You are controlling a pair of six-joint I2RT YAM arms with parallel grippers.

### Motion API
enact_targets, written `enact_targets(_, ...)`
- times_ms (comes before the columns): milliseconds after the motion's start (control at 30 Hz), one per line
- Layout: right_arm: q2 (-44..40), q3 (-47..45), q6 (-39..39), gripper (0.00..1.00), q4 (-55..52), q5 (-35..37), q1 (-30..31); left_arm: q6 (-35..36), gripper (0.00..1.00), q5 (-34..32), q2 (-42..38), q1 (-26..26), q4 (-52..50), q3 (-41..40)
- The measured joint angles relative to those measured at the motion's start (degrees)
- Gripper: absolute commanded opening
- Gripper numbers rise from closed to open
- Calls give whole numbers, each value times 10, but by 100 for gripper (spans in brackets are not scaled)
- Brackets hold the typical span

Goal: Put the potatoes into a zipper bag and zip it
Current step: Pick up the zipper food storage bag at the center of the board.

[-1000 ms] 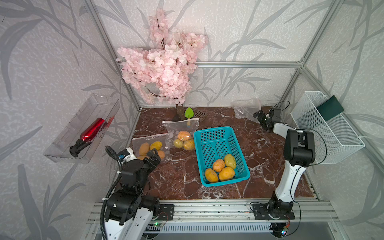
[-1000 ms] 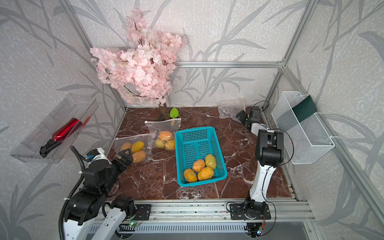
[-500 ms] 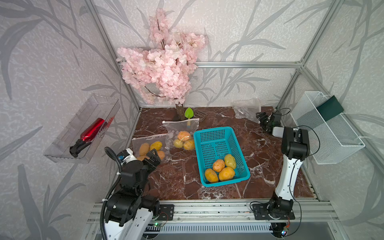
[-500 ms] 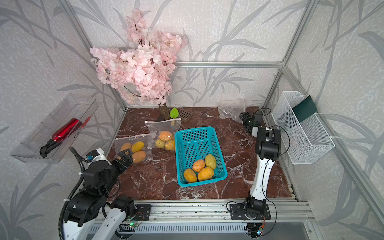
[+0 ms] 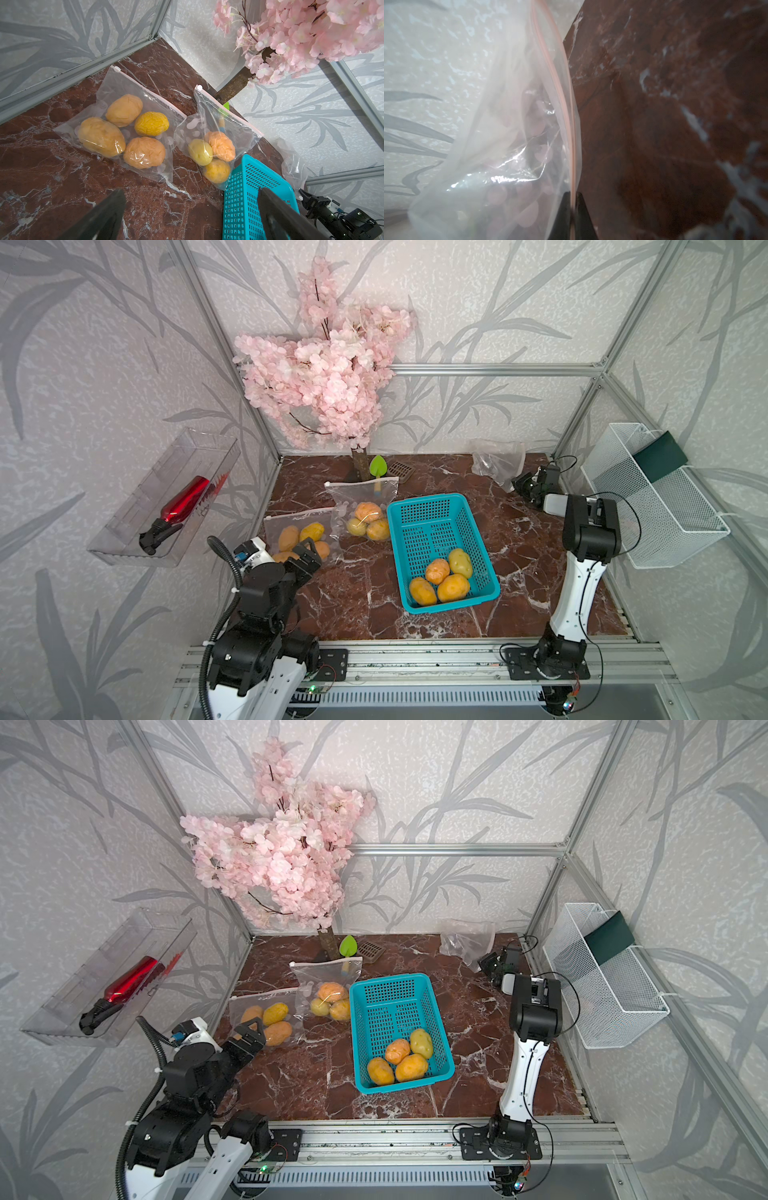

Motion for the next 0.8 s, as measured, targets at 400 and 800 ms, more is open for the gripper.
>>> enact_targets(400, -361, -171, -137, 0, -48, 97, 104, -2, 98, 115, 50, 0, 70, -25)
enact_targets(800, -633, -212, -322, 0, -179, 42, 338, -13, 100, 205, 91, 0, 122, -26)
